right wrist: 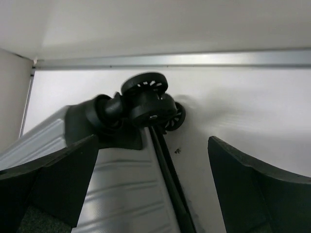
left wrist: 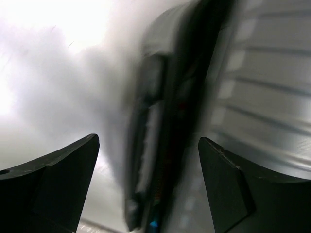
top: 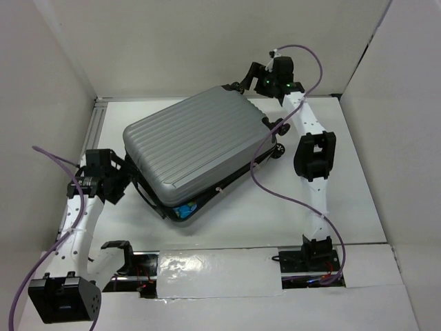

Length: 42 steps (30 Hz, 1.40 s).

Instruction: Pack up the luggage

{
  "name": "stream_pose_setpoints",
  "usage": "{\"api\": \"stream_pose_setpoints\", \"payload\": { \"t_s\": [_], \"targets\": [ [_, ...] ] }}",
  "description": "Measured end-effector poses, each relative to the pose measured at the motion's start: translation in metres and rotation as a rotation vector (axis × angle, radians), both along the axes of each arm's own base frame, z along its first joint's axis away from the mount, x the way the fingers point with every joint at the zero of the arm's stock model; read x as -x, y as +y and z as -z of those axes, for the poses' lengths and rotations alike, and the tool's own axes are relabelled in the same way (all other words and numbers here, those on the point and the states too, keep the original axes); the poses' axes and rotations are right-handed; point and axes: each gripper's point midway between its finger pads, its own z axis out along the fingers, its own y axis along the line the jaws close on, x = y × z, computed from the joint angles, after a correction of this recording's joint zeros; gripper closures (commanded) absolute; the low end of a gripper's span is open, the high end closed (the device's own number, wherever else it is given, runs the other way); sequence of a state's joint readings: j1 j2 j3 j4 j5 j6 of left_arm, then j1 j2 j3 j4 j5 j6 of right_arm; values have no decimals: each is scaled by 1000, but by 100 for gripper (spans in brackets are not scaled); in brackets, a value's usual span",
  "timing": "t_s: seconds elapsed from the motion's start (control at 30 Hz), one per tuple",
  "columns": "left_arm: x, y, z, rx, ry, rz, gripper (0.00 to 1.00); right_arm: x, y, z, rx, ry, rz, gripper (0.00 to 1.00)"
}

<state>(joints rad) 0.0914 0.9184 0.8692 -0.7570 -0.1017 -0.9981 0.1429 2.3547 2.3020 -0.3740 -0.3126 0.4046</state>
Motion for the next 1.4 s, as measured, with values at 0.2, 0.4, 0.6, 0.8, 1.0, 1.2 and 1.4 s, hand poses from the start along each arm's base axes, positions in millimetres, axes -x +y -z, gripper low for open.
{"api": "stream_pose_setpoints", "payload": {
  "t_s": [0.2,0.4,0.6,0.8,1.0,1.2,1.4],
  "targets": [
    [44,-3,47,42,174,-40,19,3,7,56,5,133,-6,4],
    [58,-9,73,82,255,-43,46,10,-20,76,112,181,12,6],
    [68,-15,93,112,317,-31,45,20,-30,90,167,208,-47,6],
    [58,-26,101,167,269,7,41,29,-30,97,199,220,-115,6],
    [60,-14,68,105,240,-29,21,36,-39,110,208,250,-135,6],
    [45,-9,24,77,68,-36,31,41,-41,118,223,268,-150,6],
    [48,-10,59,92,179,-41,31,42,-41,119,228,268,-157,6]
  ]
}}
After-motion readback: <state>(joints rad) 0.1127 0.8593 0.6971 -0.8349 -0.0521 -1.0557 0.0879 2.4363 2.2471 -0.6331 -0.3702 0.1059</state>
